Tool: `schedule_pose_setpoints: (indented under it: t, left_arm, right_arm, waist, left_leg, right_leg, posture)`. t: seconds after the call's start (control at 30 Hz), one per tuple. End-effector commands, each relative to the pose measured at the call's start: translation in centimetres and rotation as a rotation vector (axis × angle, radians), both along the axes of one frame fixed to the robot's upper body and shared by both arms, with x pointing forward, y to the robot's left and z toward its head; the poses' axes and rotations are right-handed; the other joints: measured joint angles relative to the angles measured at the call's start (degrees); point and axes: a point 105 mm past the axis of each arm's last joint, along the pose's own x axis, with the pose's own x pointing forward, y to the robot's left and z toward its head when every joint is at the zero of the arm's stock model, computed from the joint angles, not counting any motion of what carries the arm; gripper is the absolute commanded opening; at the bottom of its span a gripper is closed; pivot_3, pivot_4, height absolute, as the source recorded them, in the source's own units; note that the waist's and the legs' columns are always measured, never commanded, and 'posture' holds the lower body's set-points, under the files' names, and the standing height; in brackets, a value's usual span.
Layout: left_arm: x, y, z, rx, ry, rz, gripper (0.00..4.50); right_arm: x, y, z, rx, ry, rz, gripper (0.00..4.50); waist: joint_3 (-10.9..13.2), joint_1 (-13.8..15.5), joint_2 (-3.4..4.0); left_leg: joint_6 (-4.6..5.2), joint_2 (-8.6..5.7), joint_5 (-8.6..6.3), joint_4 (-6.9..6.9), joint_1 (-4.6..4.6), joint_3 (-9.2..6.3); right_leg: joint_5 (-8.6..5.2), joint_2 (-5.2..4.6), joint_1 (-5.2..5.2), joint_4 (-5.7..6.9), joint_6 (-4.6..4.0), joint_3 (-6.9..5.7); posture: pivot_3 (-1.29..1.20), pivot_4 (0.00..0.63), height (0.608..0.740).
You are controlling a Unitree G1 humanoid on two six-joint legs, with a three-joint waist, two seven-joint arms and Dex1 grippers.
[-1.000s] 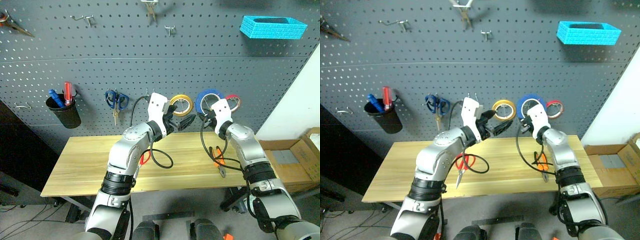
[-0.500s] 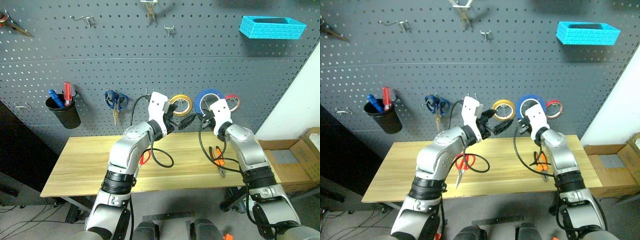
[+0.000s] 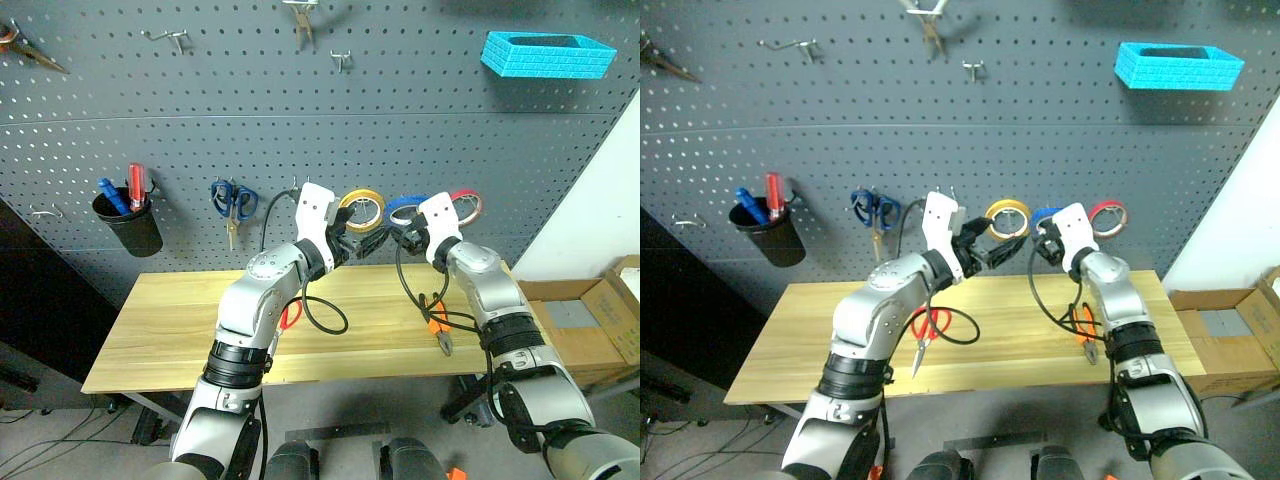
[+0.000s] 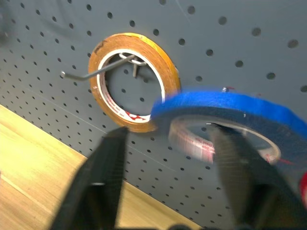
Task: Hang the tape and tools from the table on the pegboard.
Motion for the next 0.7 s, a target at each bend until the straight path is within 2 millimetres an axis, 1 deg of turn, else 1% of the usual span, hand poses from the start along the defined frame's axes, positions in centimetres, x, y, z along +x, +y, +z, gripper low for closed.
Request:
schedule_pose_setpoints:
  t: [0.03,0.07,0.13,0.2,0.27,0.37,0.43,0.47,0.53,0.63,0.7]
  left_arm:
    - [-0.3,-0.2,1.8,-0.031,-0.061,-0.011,4.5]
    - [-0.4,-0.3,1.8,-0.032,-0.061,-0.011,4.5]
    - [-0.5,-0.3,1.7,-0.034,-0.057,-0.014,4.5]
    - [-0.7,-0.3,1.4,-0.033,-0.048,-0.017,4.5]
    - [-1.0,-0.3,0.7,-0.03,-0.028,-0.018,4.5]
    - [-2.1,-0.1,-1.4,-0.007,0.023,-0.019,4.5]
    - [-3.0,0.1,-2.9,0.009,0.063,-0.021,4.5]
    - [-3.5,0.2,-3.5,0.017,0.079,-0.022,4.5]
    - [-4.3,0.3,-4.4,0.027,0.105,-0.023,4.5]
    - [-5.1,0.6,-5.8,0.067,0.136,-0.025,4.5]
    - [-5.5,0.8,-6.2,0.087,0.144,-0.029,4.5]
  right_arm:
    - [0.0,-0.8,1.4,0.002,-0.053,-0.024,4.37]
    - [-0.2,-0.9,1.1,0.002,-0.046,-0.03,4.44]
    - [-0.9,-1.1,0.4,0.0,-0.021,-0.046,4.44]
    - [-2.0,-1.6,-1.0,-0.01,0.033,-0.067,4.44]
    - [-3.7,-2.1,-2.7,-0.037,0.11,-0.078,4.44]
    - [-6.1,-2.9,-4.0,-0.035,0.223,-0.113,4.44]
    - [-7.1,-3.8,-4.8,-0.046,0.307,-0.168,4.44]
    - [-7.5,-4.5,-5.3,-0.051,0.352,-0.204,4.44]
    - [-7.9,-5.5,-5.9,-0.049,0.42,-0.265,4.44]
    - [-7.3,-7.5,-7.4,-0.047,0.555,-0.378,4.44]
    - [-6.9,-8.5,-7.9,-0.029,0.627,-0.438,4.44]
  waist:
    - [0.0,0.0,0.0]
    - [0.0,0.0,0.0]
    - [0.0,0.1,-0.01]
    - [0.0,0.4,-0.01]
    - [0.0,0.9,0.0]
    - [0.1,1.2,0.04]
    - [0.2,1.1,0.11]
    - [0.5,1.0,0.12]
    - [0.9,1.1,0.04]
    - [2.3,1.1,0.05]
    - [3.6,1.1,0.07]
  left_leg:
    - [0.0,0.0,0.0,0.0,0.0,0.0]
    - [0.0,0.0,0.0,0.0,0.0,-0.01]
    - [0.0,0.0,0.0,0.0,0.0,-0.02]
    - [0.0,0.0,0.0,-0.01,-0.02,-0.02]
    - [0.0,0.0,-0.01,-0.02,-0.03,-0.02]
    - [0.02,0.01,-0.03,-0.05,-0.07,-0.01]
    - [0.03,0.03,-0.03,-0.06,-0.07,0.01]
    - [0.03,0.04,-0.03,-0.05,-0.05,0.0]
    - [0.04,0.15,-0.03,-0.02,-0.03,-0.01]
    - [0.02,0.47,-0.02,0.03,0.01,-0.02]
    - [0.01,0.61,-0.02,0.04,0.01,0.01]
  right_leg:
    - [0.0,0.0,0.01,0.0,0.0,0.0]
    - [0.0,0.0,0.01,0.0,0.0,-0.01]
    - [0.0,0.0,0.01,0.0,0.0,-0.01]
    - [0.0,-0.01,0.0,-0.01,0.0,-0.01]
    - [-0.01,-0.02,0.0,-0.04,0.0,-0.01]
    - [-0.02,-0.05,-0.03,-0.11,0.0,-0.01]
    - [-0.03,-0.06,-0.04,-0.15,0.0,0.01]
    - [-0.04,-0.07,-0.03,-0.14,-0.01,0.0]
    - [-0.28,-0.12,-0.01,-0.16,-0.21,-0.03]
    - [-0.25,-0.12,0.09,-0.23,-0.35,-0.11]
    - [-0.21,-0.11,0.07,-0.25,-0.43,-0.18]
  posture:
    - [0.04,0.0,0.74]
    - [0.04,0.0,0.74]
    - [0.04,0.002,0.74]
    - [0.04,0.014,0.74]
    - [0.04,0.032,0.74]
    - [0.03,0.068,0.74]
    - [0.02,0.085,0.74]
    - [0.01,0.103,0.74]
    - [0.01,0.125,0.74]
    - [0.01,0.17,0.74]
    - [0.01,0.2,0.74]
